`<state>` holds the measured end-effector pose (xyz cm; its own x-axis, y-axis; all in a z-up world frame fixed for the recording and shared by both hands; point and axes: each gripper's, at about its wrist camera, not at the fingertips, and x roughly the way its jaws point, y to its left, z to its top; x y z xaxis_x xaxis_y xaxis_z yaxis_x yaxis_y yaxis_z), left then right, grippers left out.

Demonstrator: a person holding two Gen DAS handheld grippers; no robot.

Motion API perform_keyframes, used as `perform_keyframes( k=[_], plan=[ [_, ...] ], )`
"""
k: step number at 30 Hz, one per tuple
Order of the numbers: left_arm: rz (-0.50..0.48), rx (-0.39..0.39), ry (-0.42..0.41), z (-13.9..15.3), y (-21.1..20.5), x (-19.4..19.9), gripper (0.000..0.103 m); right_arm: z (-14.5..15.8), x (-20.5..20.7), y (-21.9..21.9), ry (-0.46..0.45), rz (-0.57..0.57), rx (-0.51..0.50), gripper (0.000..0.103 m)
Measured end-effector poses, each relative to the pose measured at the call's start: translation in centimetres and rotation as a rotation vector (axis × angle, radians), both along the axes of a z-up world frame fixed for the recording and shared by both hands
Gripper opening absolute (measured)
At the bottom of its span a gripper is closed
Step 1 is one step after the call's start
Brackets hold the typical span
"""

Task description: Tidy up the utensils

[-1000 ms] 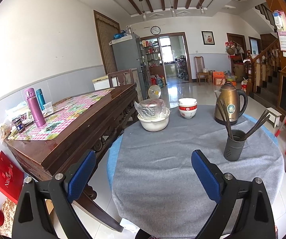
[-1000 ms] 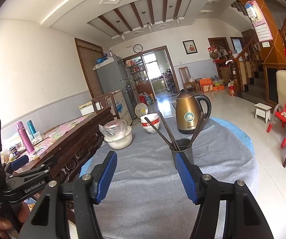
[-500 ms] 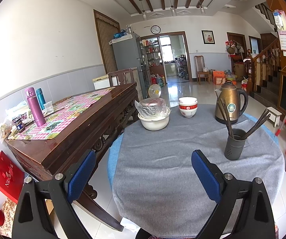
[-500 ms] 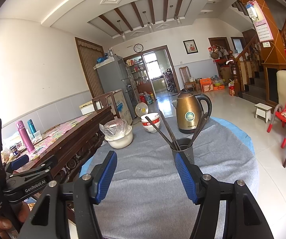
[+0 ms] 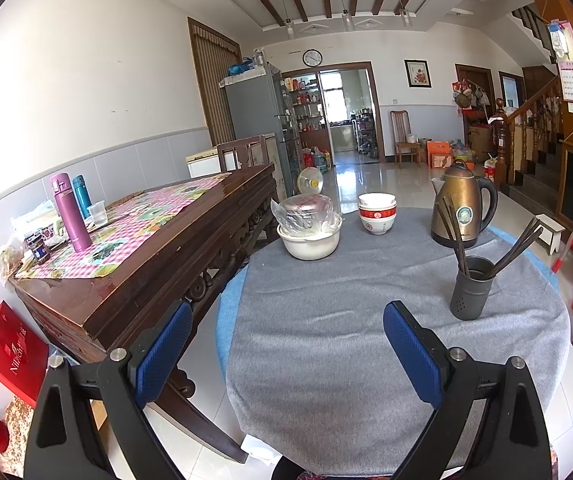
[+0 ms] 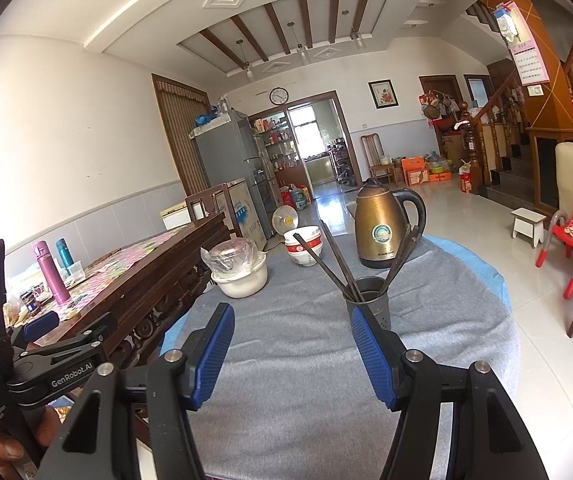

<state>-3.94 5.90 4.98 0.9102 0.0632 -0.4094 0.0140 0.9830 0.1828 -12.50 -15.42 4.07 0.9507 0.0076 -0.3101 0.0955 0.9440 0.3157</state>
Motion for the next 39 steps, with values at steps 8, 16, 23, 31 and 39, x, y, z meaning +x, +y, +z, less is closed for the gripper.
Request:
perform_keyframes(
  k=[8, 16, 23, 31, 39],
  plan=[
    [0.001, -0.001, 0.004, -0.1, 0.07, -0.04, 0.096, -0.03, 0.03, 0.06, 0.002, 0.002, 0.001, 0.065],
    [0.003, -0.003, 0.009, -0.17, 0.32, 0.07, 0.096, -0.13, 0.1, 0.12, 0.0, 0.004, -0.002, 0.065],
    [0.006, -0.004, 0.012, -0.16, 0.42, 0.16, 0.096, -0.1, 0.11, 0.14, -0.001, 0.004, -0.004, 0.065],
    [0.008, -0.003, 0.016, -0.3, 0.6, 0.24, 0.096, -0.09, 0.14, 0.15, 0.0, 0.007, -0.003, 0.065],
    [0.01, -0.005, 0.021, -0.44, 0.68, 0.33, 0.096, -0.08, 0.2, 0.19, 0.001, 0.007, -0.005, 0.065]
  ],
)
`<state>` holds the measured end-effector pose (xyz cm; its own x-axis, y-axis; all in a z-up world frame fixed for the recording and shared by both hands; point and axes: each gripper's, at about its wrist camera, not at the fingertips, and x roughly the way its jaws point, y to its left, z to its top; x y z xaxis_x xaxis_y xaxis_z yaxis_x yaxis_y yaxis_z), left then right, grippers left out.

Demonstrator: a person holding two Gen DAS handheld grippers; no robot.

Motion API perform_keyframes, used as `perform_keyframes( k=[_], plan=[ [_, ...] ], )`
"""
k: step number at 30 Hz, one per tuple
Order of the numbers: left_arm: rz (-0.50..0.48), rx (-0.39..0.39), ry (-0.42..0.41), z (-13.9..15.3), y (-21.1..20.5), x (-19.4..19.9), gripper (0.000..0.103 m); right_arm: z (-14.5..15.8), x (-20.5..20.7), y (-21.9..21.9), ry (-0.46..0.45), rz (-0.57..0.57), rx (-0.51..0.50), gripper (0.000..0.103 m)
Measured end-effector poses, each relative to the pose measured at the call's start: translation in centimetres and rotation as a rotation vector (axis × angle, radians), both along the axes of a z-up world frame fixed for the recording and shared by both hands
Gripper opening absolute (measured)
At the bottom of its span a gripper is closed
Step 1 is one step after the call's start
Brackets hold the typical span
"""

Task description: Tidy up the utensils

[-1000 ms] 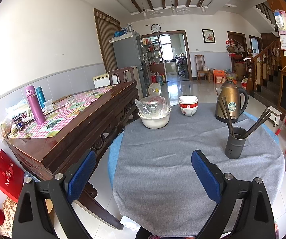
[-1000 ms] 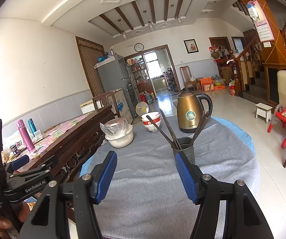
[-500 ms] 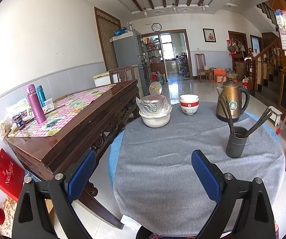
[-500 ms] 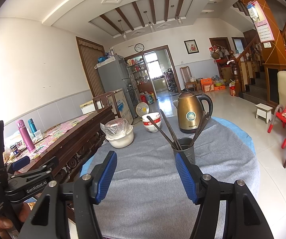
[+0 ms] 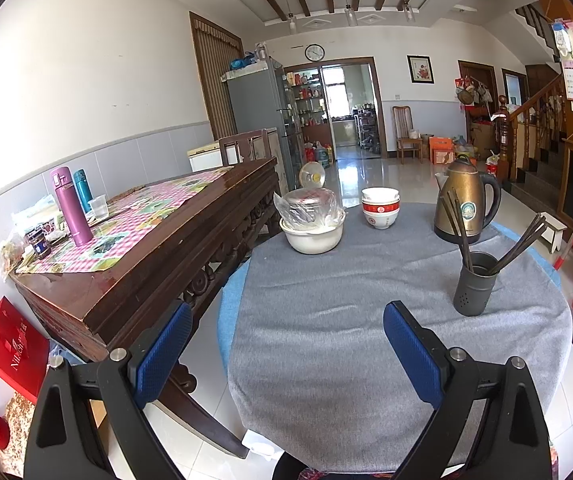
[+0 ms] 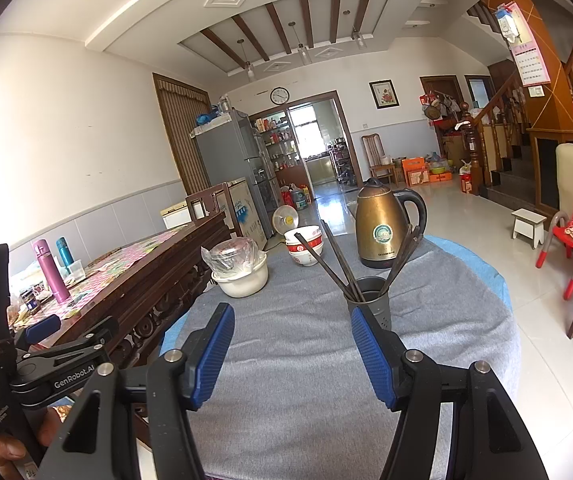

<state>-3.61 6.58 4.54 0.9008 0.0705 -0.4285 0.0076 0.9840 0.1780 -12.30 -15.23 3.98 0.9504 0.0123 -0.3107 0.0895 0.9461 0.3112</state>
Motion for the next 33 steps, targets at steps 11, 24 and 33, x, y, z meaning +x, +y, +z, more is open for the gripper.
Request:
perform_keyframes(
  k=[11, 24, 33],
  plan=[
    [0.005, 0.001, -0.001, -0.03, 0.06, 0.03, 0.096, 0.17, 0.02, 0.0, -0.007, 0.004, -0.005, 0.065],
    [0.008, -0.001, -0.003, -0.03, 0.2, -0.05, 0.096, 0.37, -0.07, -0.03, -0.01, 0.006, -0.008, 0.065],
    [0.011, -0.003, 0.0, -0.15, 0.35, -0.2, 0.096, 0.45, -0.17, -0.09, -0.013, -0.002, -0.008, 0.065]
  ],
)
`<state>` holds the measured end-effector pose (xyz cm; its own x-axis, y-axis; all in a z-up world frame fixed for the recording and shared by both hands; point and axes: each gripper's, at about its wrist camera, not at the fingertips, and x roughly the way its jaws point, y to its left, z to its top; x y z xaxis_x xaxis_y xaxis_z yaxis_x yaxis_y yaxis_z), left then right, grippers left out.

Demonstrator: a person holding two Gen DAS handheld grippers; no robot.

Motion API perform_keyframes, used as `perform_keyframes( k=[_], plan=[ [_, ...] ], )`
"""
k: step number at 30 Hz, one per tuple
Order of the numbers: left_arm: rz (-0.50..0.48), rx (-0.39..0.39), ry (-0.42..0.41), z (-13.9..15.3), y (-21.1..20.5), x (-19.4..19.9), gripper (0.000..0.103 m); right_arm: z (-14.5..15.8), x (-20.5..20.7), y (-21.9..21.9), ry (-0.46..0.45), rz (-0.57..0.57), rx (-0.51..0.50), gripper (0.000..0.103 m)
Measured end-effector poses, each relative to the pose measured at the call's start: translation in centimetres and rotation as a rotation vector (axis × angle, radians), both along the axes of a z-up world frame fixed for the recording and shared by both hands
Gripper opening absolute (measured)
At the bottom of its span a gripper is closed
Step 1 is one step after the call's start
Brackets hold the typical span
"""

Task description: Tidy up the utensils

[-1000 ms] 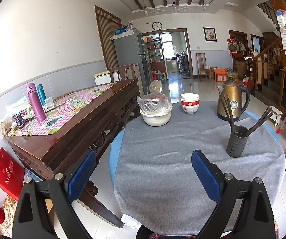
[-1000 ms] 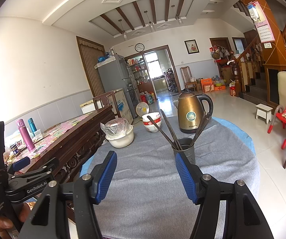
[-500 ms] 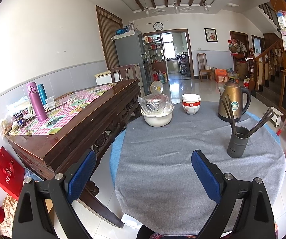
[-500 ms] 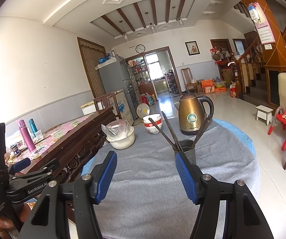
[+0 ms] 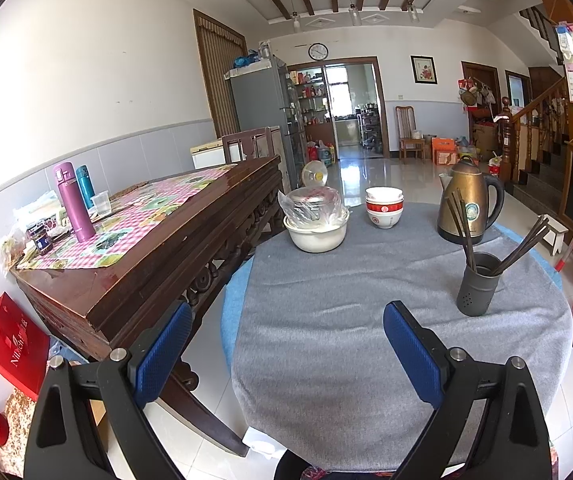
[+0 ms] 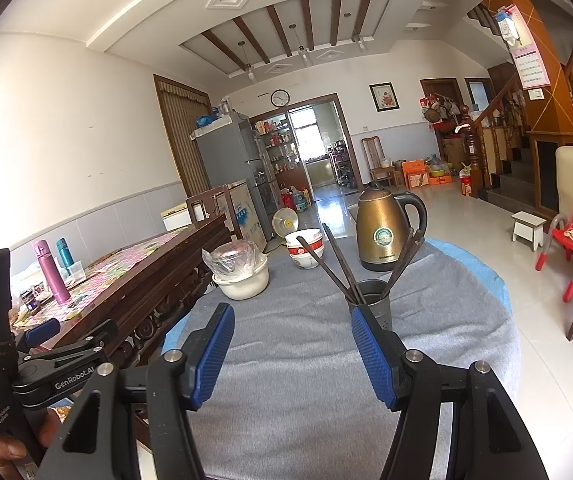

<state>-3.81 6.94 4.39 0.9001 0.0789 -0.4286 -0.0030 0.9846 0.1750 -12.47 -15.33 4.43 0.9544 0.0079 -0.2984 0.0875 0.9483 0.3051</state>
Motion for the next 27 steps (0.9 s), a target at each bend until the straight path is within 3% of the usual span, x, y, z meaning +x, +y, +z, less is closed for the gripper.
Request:
perform_keyframes(
  k=[27],
  plan=[
    [0.006, -0.013, 0.008, -0.47, 0.26, -0.26, 0.096, -0.12, -0.31, 0.37, -0.001, -0.009, -0.008, 0.065]
  ],
)
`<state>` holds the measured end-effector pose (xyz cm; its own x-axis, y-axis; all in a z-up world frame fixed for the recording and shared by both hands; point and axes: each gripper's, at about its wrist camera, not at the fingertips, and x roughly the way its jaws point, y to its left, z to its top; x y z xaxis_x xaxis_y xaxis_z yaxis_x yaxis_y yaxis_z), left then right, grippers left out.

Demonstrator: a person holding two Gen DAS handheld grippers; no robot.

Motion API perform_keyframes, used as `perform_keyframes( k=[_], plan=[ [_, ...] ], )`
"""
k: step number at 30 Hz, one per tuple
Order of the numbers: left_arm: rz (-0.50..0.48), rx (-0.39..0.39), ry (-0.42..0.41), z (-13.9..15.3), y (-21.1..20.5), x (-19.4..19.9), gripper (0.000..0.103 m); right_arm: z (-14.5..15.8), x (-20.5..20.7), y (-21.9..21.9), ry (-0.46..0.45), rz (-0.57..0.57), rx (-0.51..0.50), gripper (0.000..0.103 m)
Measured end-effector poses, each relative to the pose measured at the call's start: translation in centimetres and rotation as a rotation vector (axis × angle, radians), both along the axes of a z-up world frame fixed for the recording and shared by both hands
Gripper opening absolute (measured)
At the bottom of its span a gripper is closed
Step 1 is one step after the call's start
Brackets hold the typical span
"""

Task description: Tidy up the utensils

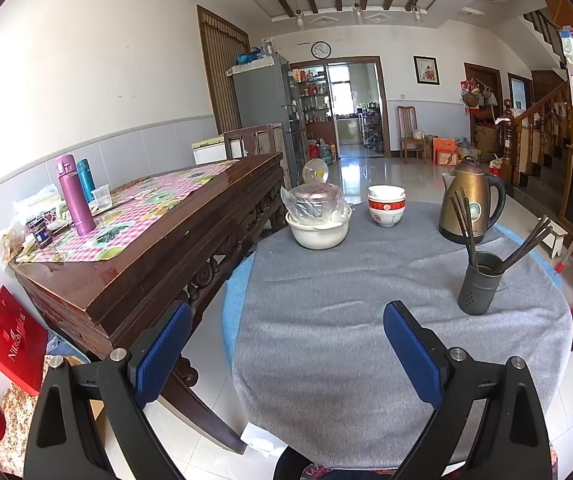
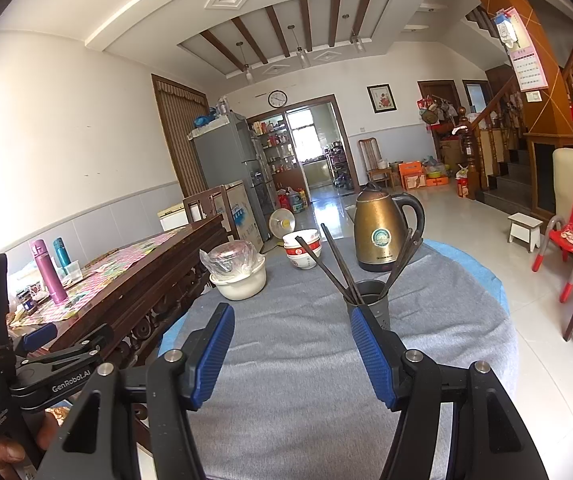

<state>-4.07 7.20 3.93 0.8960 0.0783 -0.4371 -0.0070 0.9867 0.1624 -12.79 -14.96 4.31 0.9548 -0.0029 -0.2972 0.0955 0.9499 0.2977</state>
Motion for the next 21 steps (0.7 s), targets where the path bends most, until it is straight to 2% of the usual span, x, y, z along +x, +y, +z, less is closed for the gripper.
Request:
perform_keyframes(
  k=[21],
  plan=[
    [0.009, -0.021, 0.01, 0.0, 1.0, 0.1, 0.096, -0.3, 0.0, 0.7, 0.018, -0.009, -0.009, 0.065]
  ],
)
